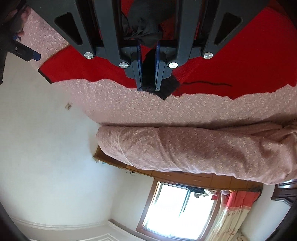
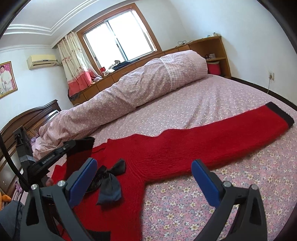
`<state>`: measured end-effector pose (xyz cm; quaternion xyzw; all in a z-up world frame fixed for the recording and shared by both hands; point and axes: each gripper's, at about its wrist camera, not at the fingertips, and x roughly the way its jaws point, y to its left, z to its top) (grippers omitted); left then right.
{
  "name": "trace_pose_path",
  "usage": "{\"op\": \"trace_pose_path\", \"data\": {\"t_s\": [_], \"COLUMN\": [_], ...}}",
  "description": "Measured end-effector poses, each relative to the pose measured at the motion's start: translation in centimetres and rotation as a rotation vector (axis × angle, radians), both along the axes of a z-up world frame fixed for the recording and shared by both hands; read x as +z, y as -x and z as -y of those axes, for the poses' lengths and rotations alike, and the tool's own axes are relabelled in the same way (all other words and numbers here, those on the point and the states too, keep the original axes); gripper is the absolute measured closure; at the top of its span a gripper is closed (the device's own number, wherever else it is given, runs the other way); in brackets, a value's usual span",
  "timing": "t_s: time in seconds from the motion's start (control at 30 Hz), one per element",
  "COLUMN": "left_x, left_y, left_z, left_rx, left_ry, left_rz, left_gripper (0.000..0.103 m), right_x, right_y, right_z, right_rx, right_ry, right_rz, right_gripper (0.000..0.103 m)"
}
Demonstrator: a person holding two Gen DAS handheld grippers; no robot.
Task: Fold small clothes
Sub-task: 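Fold the sleeve across the cardigan body with the left gripper and release, then grasp the other black cuff with the right gripper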
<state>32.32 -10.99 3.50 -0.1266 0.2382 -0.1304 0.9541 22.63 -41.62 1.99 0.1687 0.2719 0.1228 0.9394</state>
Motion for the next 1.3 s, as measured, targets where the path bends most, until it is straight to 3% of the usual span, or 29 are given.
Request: {"op": "trace_pose_path", "data": {"t_s": [0.33, 0.57, 0.7, 0.83, 0.93, 1.0, 1.13, 1.3], "left_x": [-2.5, -2.7, -2.2, -0.8, 0.7, 1.7, 2.8, 1.7], "left_y": [-0.5, -0.9, -0.7, 0.1, 1.1, 1.8, 4.9, 9.3], "left_z": [1.7, 2.9, 3.1, 1.8, 0.4, -0.9, -5.3, -11.9], "left_rx": [-0.013, -0.009, -0.057, -0.077, -0.043, -0.029, 0.034, 0.146], "left_ry": [-0.013, -0.015, 0.022, 0.156, 0.150, 0.119, -0.020, -0.193], "left_rz": [-0.053, -0.067, -0.093, -0.131, -0.106, -0.090, -0.067, -0.068], "left_gripper": [0.098, 0.096, 0.082, 0.067, 0.057, 0.054, 0.051, 0.046], "right_x": [-0.3, -0.4, -0.4, -0.4, -0.4, -0.5, -0.6, -1.0], "right_y": [-0.2, 0.0, 0.0, 0.0, 0.1, 0.2, 0.3, 0.1], "right_z": [-0.2, -0.6, -0.5, -0.4, -0.3, -0.1, 0.3, 0.0], "right_rx": [0.005, 0.011, 0.012, 0.011, 0.010, 0.008, -0.002, 0.006], "right_ry": [0.019, 0.026, 0.025, 0.016, 0.020, 0.022, 0.009, -0.021], "right_rz": [-0.020, -0.024, -0.030, -0.034, -0.032, -0.033, -0.040, -0.059], "right_gripper": [0.000, 0.000, 0.000, 0.000, 0.000, 0.000, 0.000, 0.000]}}
